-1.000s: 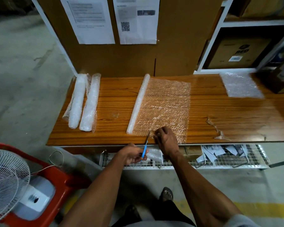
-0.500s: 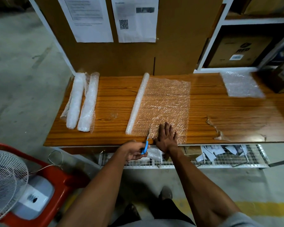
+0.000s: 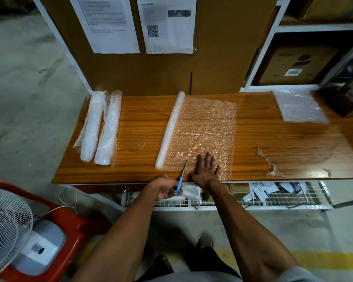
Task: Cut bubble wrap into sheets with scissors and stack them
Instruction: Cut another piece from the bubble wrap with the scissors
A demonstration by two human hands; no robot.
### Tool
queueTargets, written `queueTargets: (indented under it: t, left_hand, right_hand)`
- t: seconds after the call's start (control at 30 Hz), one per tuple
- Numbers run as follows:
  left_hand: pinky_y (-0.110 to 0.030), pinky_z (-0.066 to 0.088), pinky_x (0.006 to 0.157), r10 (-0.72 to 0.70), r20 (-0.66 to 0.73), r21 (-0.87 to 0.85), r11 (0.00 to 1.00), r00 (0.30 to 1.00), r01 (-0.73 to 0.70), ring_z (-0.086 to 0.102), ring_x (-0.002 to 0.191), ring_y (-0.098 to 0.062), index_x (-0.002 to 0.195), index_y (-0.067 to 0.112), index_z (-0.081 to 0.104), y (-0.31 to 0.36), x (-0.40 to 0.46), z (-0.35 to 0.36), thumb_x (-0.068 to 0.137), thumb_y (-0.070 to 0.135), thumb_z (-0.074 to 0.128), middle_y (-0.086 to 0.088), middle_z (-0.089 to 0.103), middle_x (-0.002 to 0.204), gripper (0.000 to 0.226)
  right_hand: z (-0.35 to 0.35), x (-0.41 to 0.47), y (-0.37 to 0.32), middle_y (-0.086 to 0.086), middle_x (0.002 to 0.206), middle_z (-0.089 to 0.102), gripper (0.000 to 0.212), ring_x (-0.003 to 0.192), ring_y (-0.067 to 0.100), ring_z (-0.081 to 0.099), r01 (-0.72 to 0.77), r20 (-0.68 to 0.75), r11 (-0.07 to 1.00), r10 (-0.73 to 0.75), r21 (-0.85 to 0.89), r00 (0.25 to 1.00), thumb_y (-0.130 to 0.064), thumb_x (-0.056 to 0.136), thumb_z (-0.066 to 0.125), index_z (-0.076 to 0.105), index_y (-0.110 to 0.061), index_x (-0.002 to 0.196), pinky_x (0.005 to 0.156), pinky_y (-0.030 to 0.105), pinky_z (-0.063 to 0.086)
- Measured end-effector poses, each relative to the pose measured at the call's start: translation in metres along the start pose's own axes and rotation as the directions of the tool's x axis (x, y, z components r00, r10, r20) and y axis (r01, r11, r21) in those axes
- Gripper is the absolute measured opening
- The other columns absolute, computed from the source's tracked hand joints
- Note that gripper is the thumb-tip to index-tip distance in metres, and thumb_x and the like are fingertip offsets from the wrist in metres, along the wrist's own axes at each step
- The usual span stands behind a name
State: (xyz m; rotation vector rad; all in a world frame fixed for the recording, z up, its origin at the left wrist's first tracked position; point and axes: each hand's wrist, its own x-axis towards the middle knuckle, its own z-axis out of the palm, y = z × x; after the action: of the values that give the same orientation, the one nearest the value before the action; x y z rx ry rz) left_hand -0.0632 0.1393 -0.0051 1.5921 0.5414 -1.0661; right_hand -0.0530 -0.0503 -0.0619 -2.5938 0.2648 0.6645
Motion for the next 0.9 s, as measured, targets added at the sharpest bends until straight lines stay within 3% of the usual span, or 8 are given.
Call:
queueTargets:
  t: [0.13,0.23,0.33,0.5,0.67,0.77,0.9]
  left_hand:
    - [-0.016,0.049,0.051,-0.017,0.051,0.011,1.000,0.999,0.017,0.075,0.077,-0.014,0.103,0.003,0.071,0.003,0.002,-0.003,0.097,0.019,0.072,-0.014,0.074,0.094,0.017]
    - [-0.016,0.052,0.051,-0.023,0.063,0.009,1.000,0.998,0.022,0.074,0.082,-0.014,0.107,0.006,0.071,0.006,0.002,-0.002,0.097,0.025,0.072,-0.014,0.073,0.105,0.021]
    - [-0.015,0.051,0.052,-0.022,0.062,-0.003,1.000,0.998,0.023,0.072,0.086,-0.013,0.107,0.008,0.070,0.011,0.006,0.003,0.098,0.026,0.070,-0.012,0.072,0.109,0.020]
    - [-0.014,0.051,0.048,-0.010,0.037,-0.013,1.000,0.999,0.010,0.072,0.087,-0.016,0.123,0.003,0.067,0.019,0.013,0.011,0.103,0.022,0.062,-0.014,0.071,0.109,0.028]
    - [-0.015,0.048,0.058,0.027,0.010,-0.012,1.000,1.000,-0.027,0.074,0.069,-0.014,0.104,0.004,0.070,0.019,0.021,0.010,0.100,0.011,0.066,-0.015,0.074,0.094,0.009]
    - [-0.022,0.050,0.068,0.051,0.008,-0.023,0.998,0.999,-0.050,0.075,0.070,-0.017,0.104,0.000,0.070,0.019,0.023,0.009,0.096,0.007,0.071,-0.018,0.073,0.095,0.011]
    - [-0.015,0.049,0.056,0.013,0.031,-0.029,1.000,0.999,-0.012,0.074,0.075,-0.015,0.103,0.004,0.072,0.024,0.018,0.008,0.098,0.011,0.069,-0.015,0.075,0.088,0.008]
  right_hand:
    - [0.002,0.000,0.003,0.010,0.169,-0.032,0.078,0.154,0.035,-0.031,0.031,-0.090,0.999,-0.035,-0.043,0.995,-0.064,0.107,0.023,-0.015,-0.030,0.166,0.120,0.062,-0.020]
    - [0.006,0.003,0.012,0.009,0.167,-0.036,0.076,0.150,0.036,-0.037,0.032,-0.054,0.992,-0.039,-0.124,0.998,-0.068,0.105,0.014,-0.022,-0.035,0.163,0.119,0.066,-0.019]
    - [0.004,0.004,0.014,0.007,0.163,-0.041,0.078,0.147,0.035,-0.041,0.018,-0.021,0.987,-0.022,-0.159,1.000,-0.071,0.104,0.015,-0.024,-0.035,0.162,0.118,0.065,-0.021]
    - [0.001,0.003,0.012,0.006,0.161,-0.044,0.080,0.148,0.036,-0.041,0.011,0.018,0.985,-0.008,-0.173,1.000,-0.071,0.104,0.017,-0.025,-0.035,0.161,0.117,0.065,-0.022]
    - [0.000,0.005,0.011,0.005,0.160,-0.046,0.080,0.147,0.035,-0.043,0.001,0.050,0.986,0.007,-0.168,0.999,-0.071,0.104,0.019,-0.026,-0.036,0.161,0.117,0.064,-0.023]
    - [-0.001,0.005,0.011,0.005,0.160,-0.047,0.081,0.147,0.035,-0.043,-0.001,0.060,0.986,0.011,-0.167,0.998,-0.071,0.105,0.019,-0.027,-0.036,0.161,0.117,0.065,-0.023]
    - [-0.001,0.005,0.011,0.006,0.159,-0.048,0.080,0.145,0.036,-0.045,0.003,0.062,0.985,0.008,-0.171,0.998,-0.071,0.104,0.018,-0.028,-0.035,0.160,0.116,0.065,-0.024]
